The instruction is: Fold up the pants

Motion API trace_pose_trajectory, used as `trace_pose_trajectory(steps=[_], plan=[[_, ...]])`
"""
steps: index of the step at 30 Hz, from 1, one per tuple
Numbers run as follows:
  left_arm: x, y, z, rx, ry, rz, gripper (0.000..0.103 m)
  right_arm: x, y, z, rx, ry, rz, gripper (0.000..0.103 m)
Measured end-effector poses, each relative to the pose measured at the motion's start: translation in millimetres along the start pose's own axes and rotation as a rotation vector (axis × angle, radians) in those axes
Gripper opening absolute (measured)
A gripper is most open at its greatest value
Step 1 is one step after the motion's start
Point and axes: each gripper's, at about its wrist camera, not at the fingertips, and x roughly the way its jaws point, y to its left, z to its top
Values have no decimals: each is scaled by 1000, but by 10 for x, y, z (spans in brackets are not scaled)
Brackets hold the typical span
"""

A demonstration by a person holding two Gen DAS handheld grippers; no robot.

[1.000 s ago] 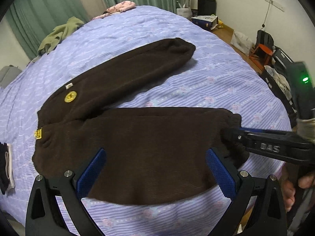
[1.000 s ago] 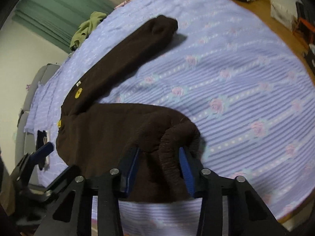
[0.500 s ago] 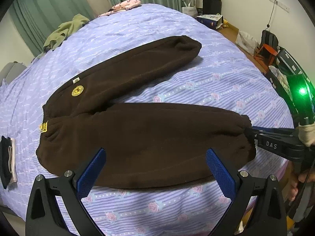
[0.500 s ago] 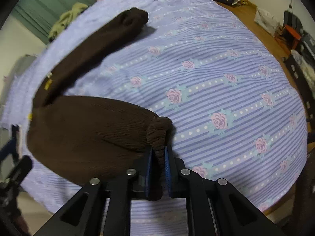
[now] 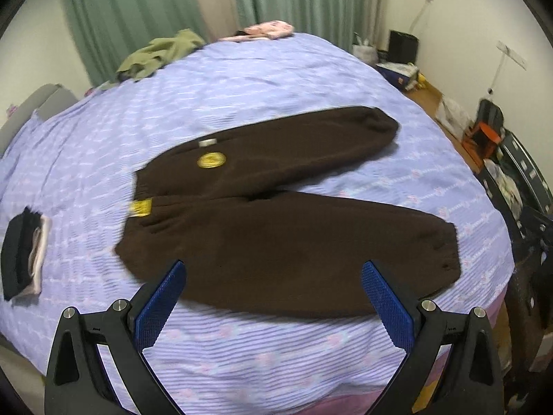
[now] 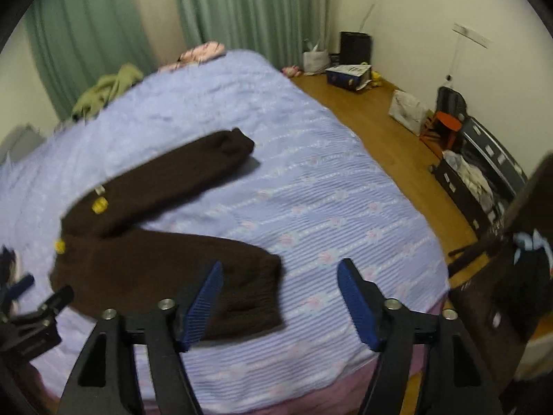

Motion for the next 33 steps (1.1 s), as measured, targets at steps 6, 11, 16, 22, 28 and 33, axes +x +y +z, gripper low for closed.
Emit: trace_pose_trajectory(steps=[6, 11, 16, 22, 28, 33], plan=[[-96, 851, -187, -36, -7, 43, 103, -52, 481, -417, 140, 30, 14, 72], [137, 1450, -400, -58, 7, 89, 103, 106, 788, -735, 224, 19, 20, 72], [531, 1678, -518, -134, 49, 47, 103, 502, 1002, -1050, 303, 88, 51, 72], [960, 1792, -489, -237, 68, -44, 103, 930, 977, -1229, 389, 128, 87, 72], [1363, 1640, -459, -219, 124, -103, 102, 1223, 839, -1250, 459, 128, 40, 72], [1747, 1617, -520, -302, 240, -200, 78, 1472, 748, -1297, 537, 179, 10, 66]])
